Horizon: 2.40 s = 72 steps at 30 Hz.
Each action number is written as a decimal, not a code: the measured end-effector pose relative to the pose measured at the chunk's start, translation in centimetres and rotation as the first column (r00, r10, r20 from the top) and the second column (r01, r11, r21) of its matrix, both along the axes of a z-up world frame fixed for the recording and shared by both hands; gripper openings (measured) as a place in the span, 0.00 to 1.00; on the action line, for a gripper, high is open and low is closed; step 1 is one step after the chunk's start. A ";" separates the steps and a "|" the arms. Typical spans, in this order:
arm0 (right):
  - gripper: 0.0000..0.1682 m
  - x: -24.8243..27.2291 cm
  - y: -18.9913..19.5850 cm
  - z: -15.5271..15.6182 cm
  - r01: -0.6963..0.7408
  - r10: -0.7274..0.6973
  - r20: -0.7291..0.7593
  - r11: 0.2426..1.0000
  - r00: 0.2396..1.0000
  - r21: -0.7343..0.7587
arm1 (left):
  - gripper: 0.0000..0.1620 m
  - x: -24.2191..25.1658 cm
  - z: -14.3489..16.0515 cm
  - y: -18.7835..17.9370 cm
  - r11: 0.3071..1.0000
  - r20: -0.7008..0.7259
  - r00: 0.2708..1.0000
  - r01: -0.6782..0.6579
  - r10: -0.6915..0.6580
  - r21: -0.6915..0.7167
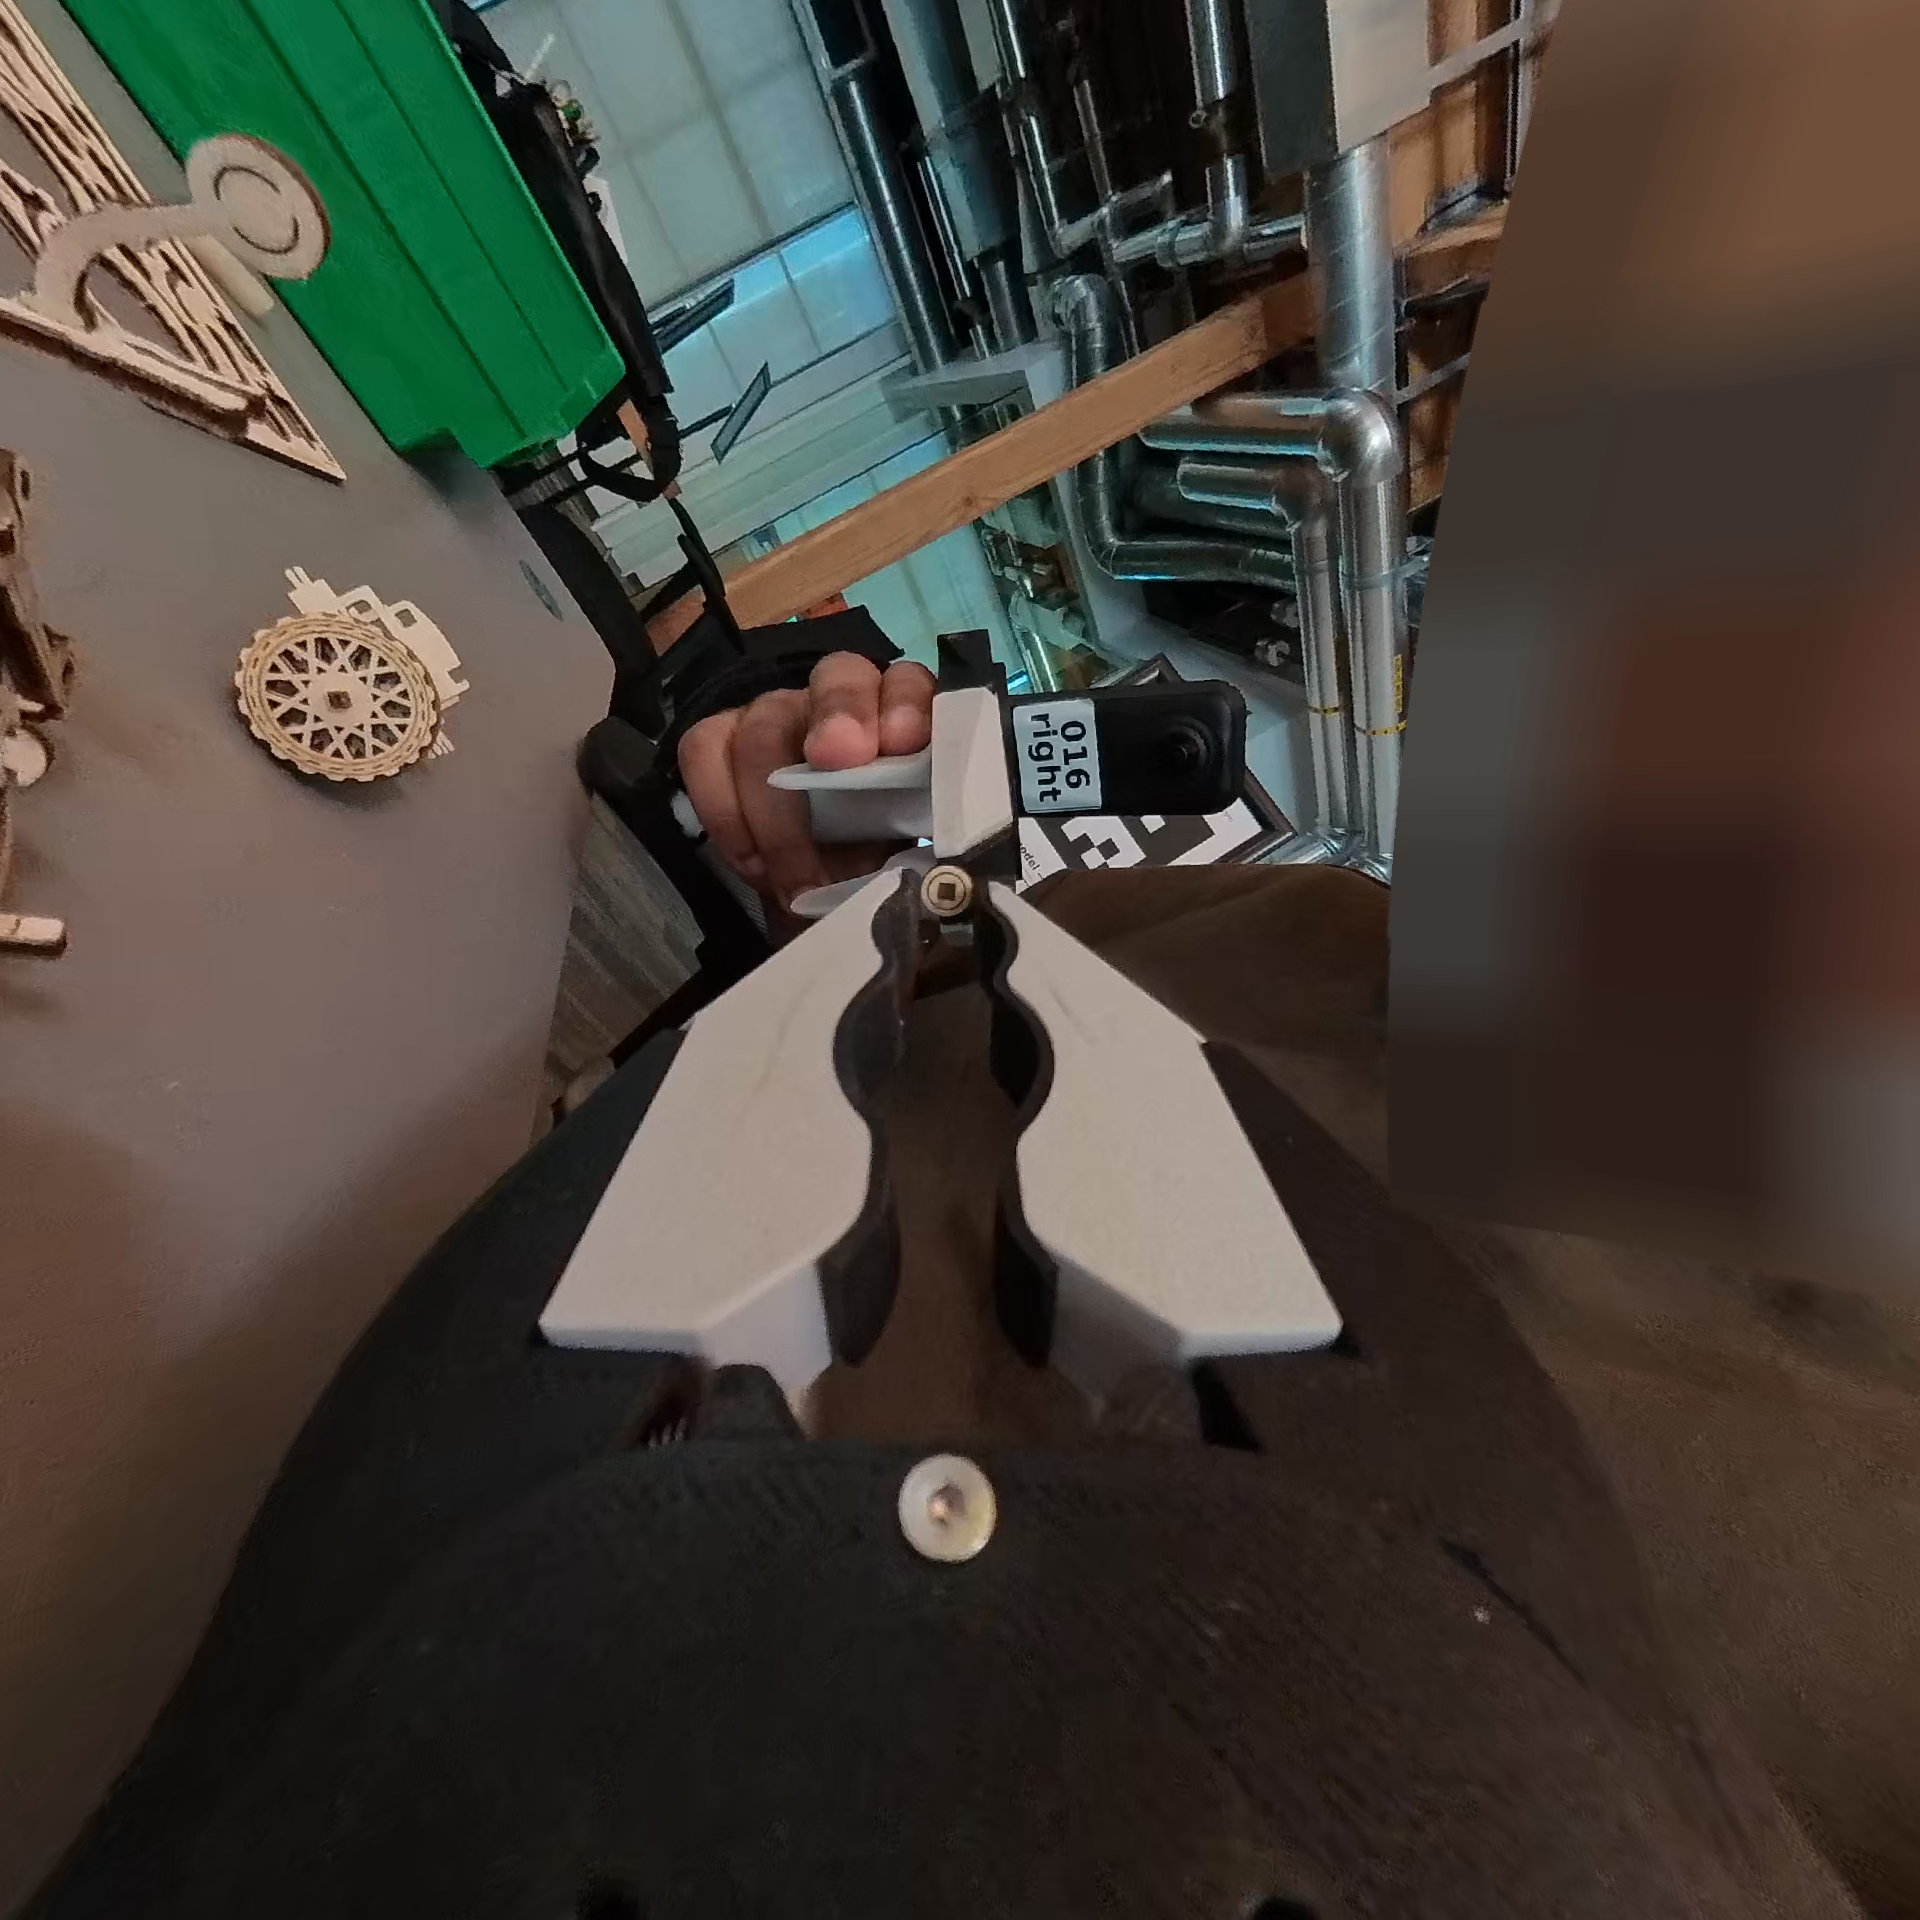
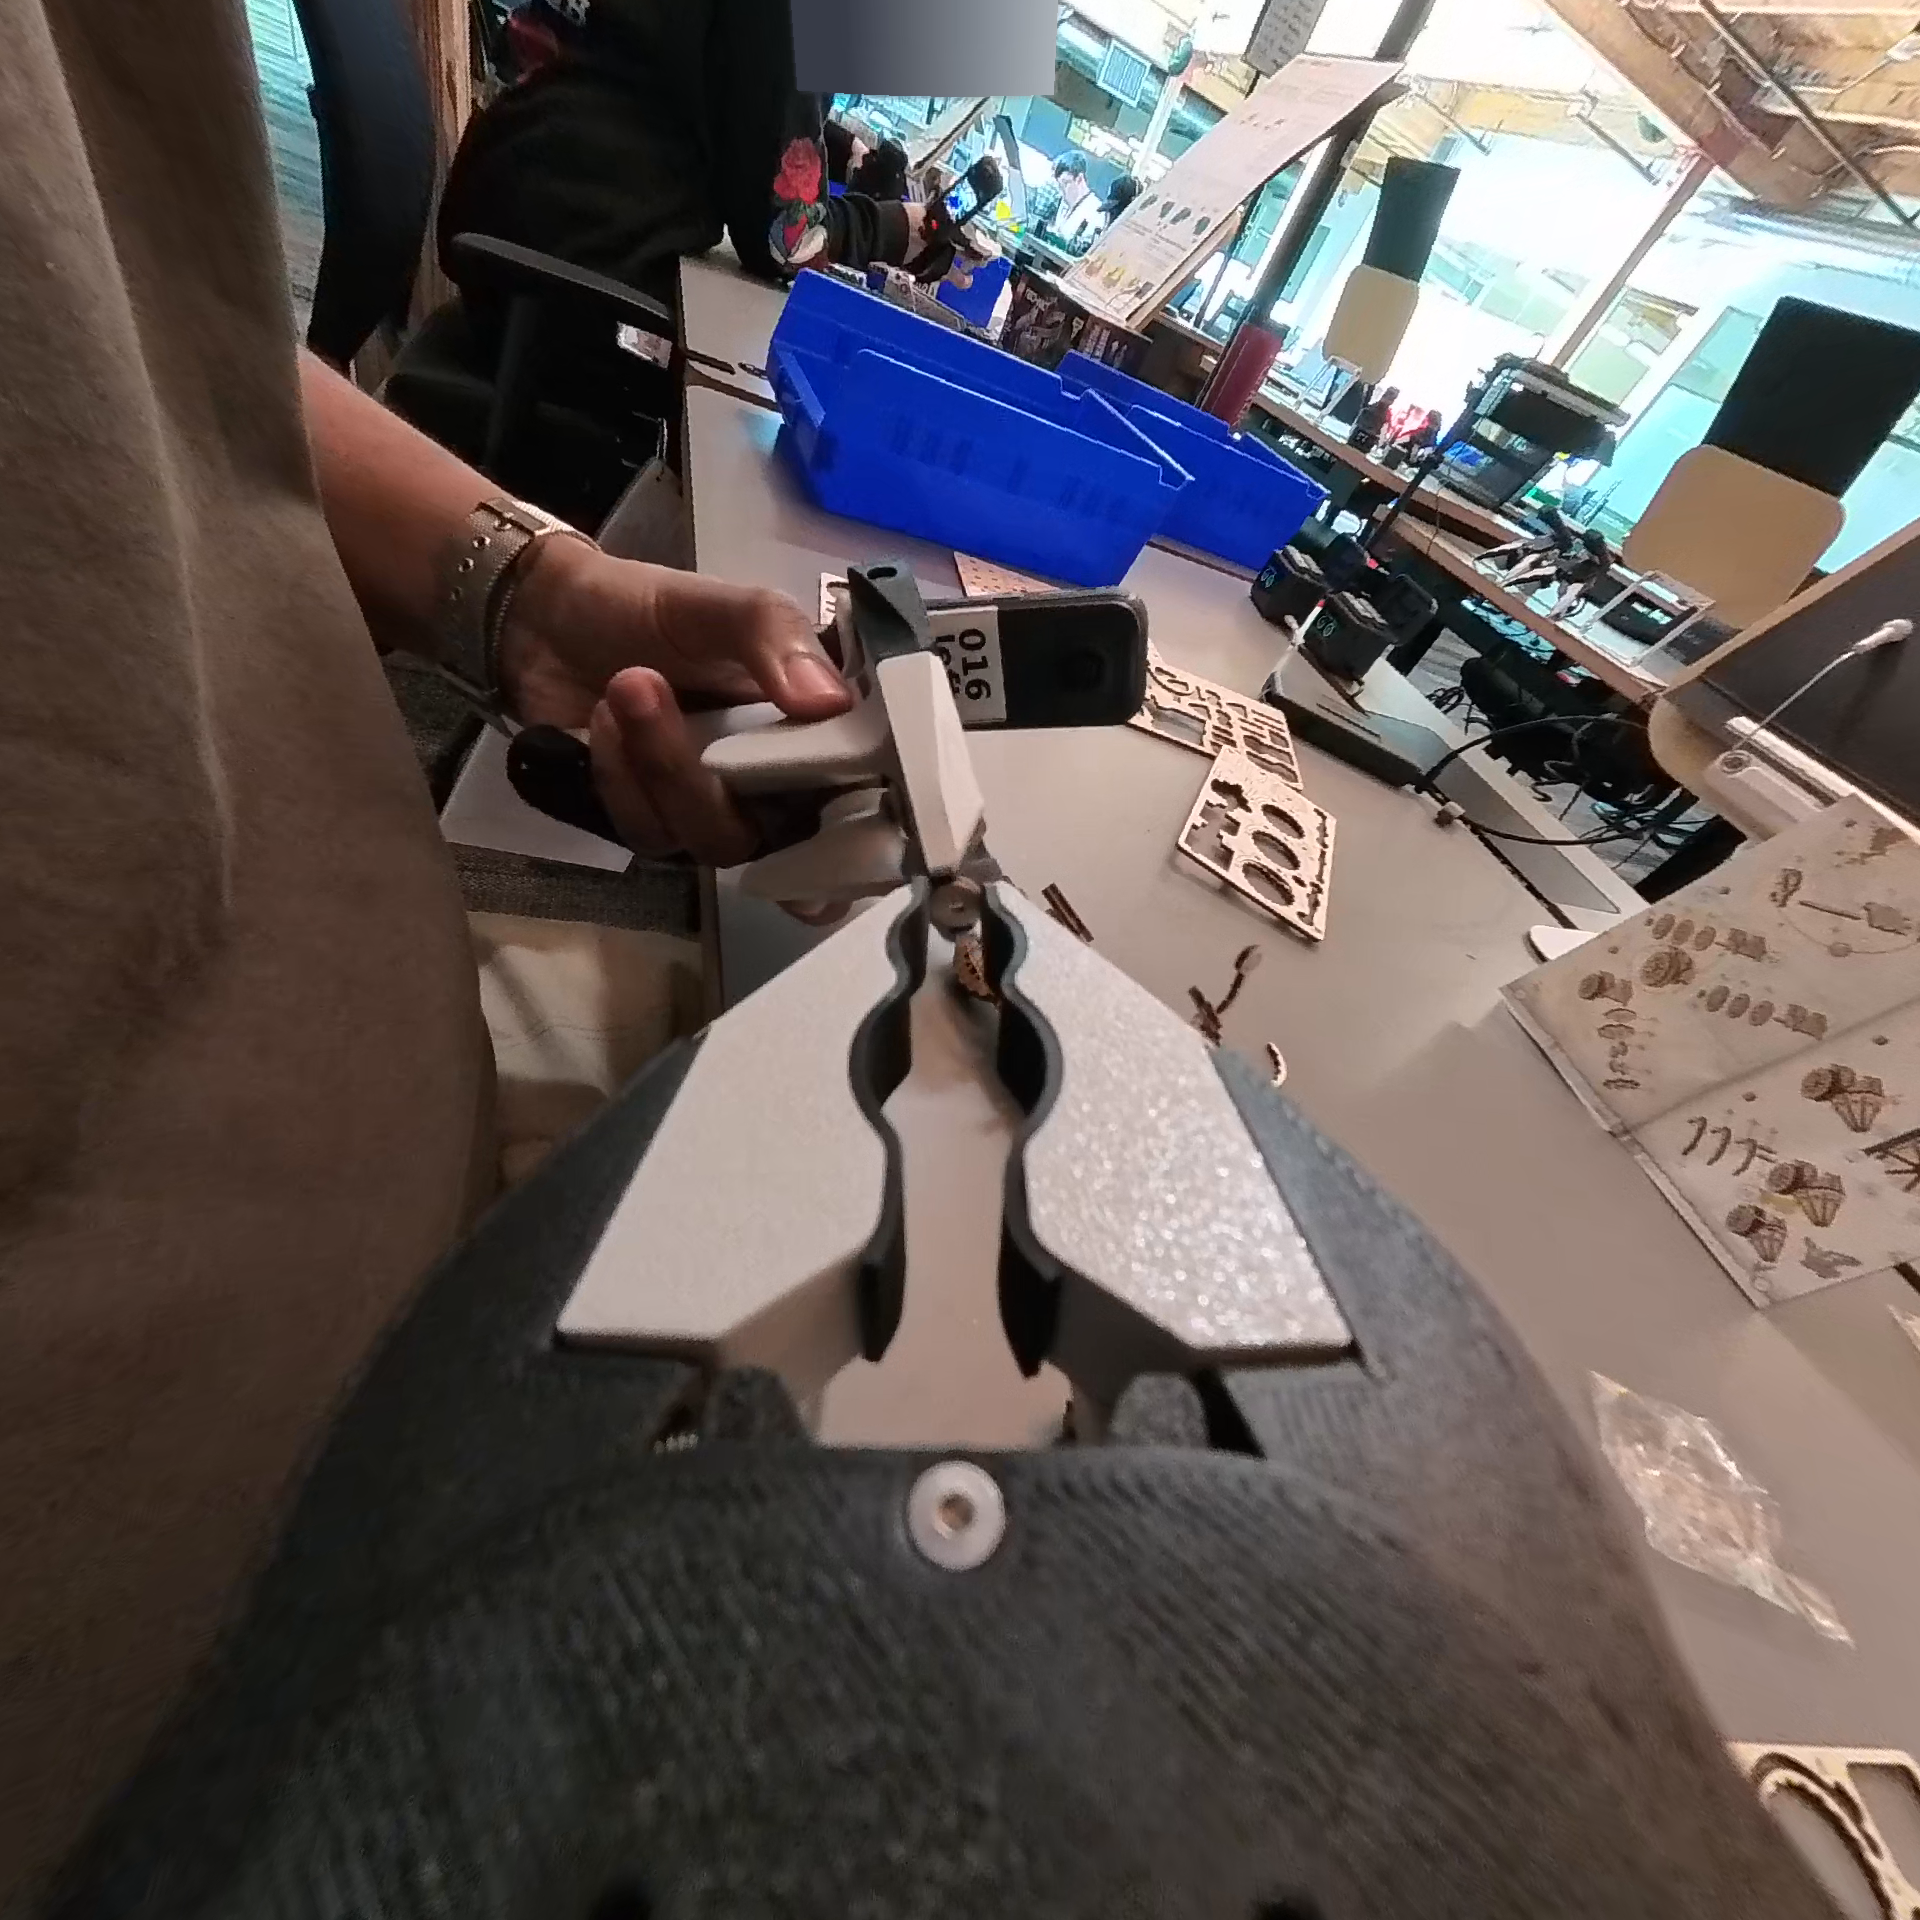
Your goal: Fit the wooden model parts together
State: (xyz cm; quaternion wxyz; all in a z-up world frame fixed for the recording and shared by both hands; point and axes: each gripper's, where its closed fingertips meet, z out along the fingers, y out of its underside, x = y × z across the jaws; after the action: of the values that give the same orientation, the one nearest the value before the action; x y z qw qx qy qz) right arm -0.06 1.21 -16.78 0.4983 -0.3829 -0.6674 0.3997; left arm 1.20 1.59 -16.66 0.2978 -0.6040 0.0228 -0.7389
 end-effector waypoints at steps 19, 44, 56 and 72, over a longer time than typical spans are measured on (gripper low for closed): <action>0.20 4.5 9.1 2.2 0.325 -0.318 0.065 0.927 0.946 -0.185 | 0.04 -0.6 -0.4 0.7 0.990 -0.090 0.990 -0.100 0.109 0.096; 0.31 6.0 10.0 -9.1 0.285 -0.239 0.495 0.958 0.835 -0.019 | 0.04 2.5 -2.3 0.8 0.981 -0.303 0.946 -0.059 0.115 0.185; 0.20 5.7 10.4 -9.5 0.237 -0.201 0.575 0.971 0.793 0.014 | 0.04 3.2 -2.5 0.4 0.983 -0.312 0.946 -0.031 0.088 0.183; 0.16 4.7 8.3 -8.3 0.265 -0.179 0.558 0.961 0.811 -0.077 | 0.04 1.0 -0.5 1.0 0.977 -0.158 0.977 -0.112 0.141 0.181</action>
State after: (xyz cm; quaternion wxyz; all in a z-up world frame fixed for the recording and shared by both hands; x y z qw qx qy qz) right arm 4.68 9.52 -25.05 0.3003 -0.5928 -0.6997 0.2624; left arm 2.18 2.60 -17.19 0.3922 -0.6371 0.0727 -0.6595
